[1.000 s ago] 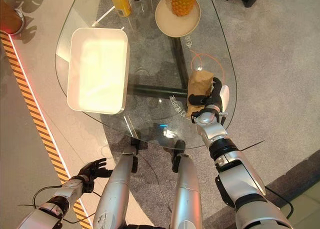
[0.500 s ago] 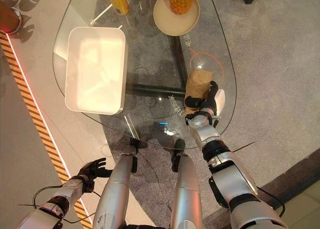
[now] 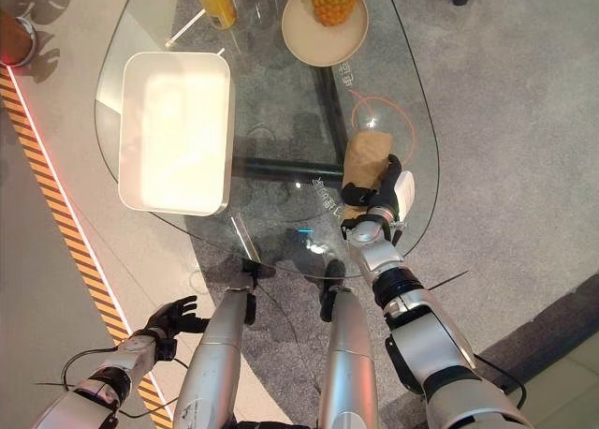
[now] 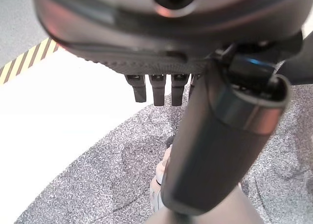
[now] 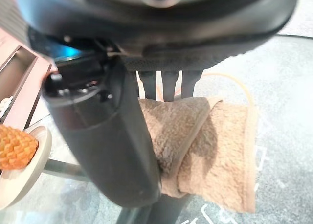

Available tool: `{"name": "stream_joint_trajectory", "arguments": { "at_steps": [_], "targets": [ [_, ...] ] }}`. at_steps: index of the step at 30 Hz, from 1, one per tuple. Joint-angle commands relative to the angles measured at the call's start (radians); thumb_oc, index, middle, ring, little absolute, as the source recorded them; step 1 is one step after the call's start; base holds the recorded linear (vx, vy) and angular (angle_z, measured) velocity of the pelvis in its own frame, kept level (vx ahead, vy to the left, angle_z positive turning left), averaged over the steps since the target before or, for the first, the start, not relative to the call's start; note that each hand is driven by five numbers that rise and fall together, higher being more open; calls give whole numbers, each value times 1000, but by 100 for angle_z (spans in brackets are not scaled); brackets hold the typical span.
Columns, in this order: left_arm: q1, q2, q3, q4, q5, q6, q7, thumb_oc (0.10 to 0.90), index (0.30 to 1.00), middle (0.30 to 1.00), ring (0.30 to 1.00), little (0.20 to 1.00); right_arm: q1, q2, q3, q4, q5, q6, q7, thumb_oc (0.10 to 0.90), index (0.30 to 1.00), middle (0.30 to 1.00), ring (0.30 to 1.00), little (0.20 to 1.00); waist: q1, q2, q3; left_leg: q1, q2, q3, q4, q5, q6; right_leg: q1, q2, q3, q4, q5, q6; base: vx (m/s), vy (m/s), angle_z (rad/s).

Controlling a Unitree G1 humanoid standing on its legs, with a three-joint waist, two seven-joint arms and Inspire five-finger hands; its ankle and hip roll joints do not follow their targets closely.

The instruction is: Wipe the table with a cloth and put it in the basket.

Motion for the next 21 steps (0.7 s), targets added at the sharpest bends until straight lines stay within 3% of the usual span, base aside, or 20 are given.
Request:
{"name": "stream_joint_trajectory", "arguments": {
  "at_steps": [1, 21],
  "targets": [
    [42, -49, -30, 18, -30, -4, 9, 800, 900, 900, 900, 900, 78, -25, 27, -5, -34, -12, -40, 800, 900, 900, 900, 900, -8, 31, -21, -4, -28, 71, 117, -100, 49, 27, 23, -11, -115, 101, 13, 0, 0, 0],
    [33, -56, -34, 27, -39, -3, 15, 800, 900, 900, 900, 900, 130, 1, 24, 64, -77, -56, -67, 800, 900, 900, 900, 900, -18, 30, -21, -13, -30, 70, 120, -100, 50, 19, 31, -6, -116, 103, 15, 0, 0, 0]
  ]
}}
